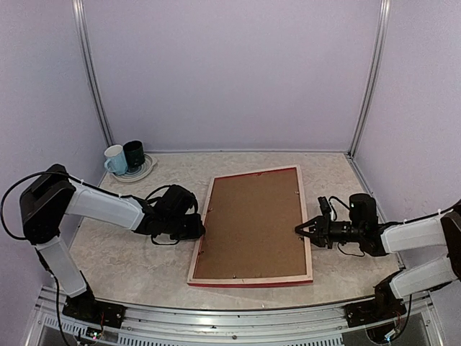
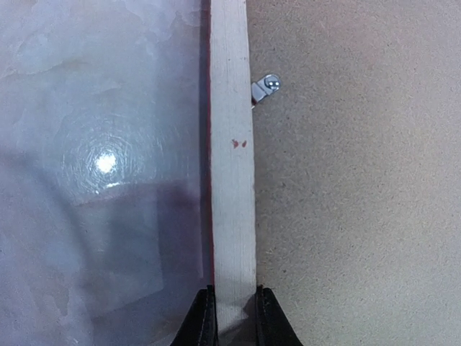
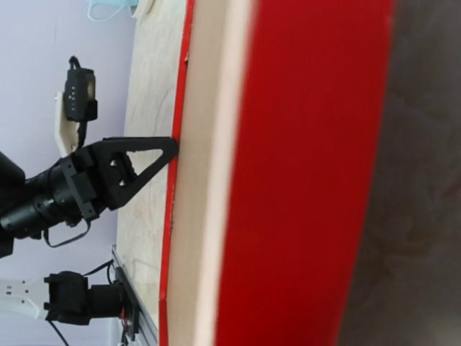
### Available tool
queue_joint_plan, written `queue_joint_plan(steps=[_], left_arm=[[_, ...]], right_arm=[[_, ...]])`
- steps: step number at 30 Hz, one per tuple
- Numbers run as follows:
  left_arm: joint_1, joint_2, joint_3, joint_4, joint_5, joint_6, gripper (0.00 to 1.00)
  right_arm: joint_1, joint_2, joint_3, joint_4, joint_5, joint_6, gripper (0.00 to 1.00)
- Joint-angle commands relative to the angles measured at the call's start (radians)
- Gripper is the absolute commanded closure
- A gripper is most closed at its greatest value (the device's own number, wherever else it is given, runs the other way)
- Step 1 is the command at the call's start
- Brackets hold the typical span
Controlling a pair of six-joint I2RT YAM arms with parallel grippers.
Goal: Put the photo into the frame
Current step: Pick up the photo frame from the center of the board.
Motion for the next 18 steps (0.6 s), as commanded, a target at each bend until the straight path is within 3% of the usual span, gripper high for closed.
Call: queue_joint_plan(steps=[1, 5, 14, 18], left_arm=[[-0.006, -0.003, 0.006, 0.092, 0.053, -0.005, 1.0], [-0.009, -0.013, 0.008, 0.091, 0.059, -0.005, 0.9], [-0.009, -0.086, 0.042, 0.041, 0.045, 0.016, 0.54], [-0.009, -0.121, 0.07, 0.02, 0.043, 0.03, 0.43]], right_arm=[[0.011, -0.076, 0.09, -0.26, 0.055, -0.165, 0.79], [0.011, -0.104, 0.135, -0.338, 0.057, -0.177, 0.81], [0.011, -0.17, 0.354, -0.664, 0.108, -0.242, 0.82], [0.011, -0.171, 0.442, -0.763, 0.117, -0.26, 0.83]])
